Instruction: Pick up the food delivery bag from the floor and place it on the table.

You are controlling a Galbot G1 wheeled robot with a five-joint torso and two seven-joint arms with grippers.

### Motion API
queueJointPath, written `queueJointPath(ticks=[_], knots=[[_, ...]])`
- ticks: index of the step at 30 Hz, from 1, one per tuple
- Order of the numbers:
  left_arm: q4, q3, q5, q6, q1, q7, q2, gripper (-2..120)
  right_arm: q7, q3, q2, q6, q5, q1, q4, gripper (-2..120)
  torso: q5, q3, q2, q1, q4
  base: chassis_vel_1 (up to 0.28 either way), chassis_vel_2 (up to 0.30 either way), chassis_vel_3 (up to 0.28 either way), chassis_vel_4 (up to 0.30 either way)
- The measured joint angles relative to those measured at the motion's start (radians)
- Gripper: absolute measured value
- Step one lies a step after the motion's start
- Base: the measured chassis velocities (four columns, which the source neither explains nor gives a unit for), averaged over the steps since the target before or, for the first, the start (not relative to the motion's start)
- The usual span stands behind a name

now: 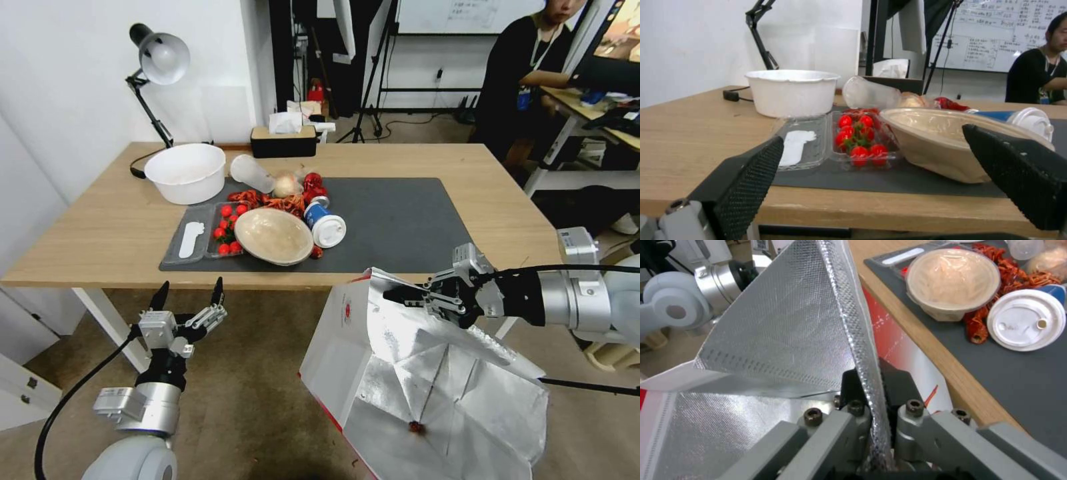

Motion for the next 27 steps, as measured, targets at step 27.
queueJointPath(ticks=[27], knots=[[0.0, 0.005, 0.008, -0.012, 0.005, 0.001, -0.008, 100, 0.162, 0.195, 0.025, -0.048, 0.349, 0.173, 0.099, 0, -0.0002, -0.005, -0.009, -0.004, -0.0002, 0.0, 0.0, 0.0, 0.0]])
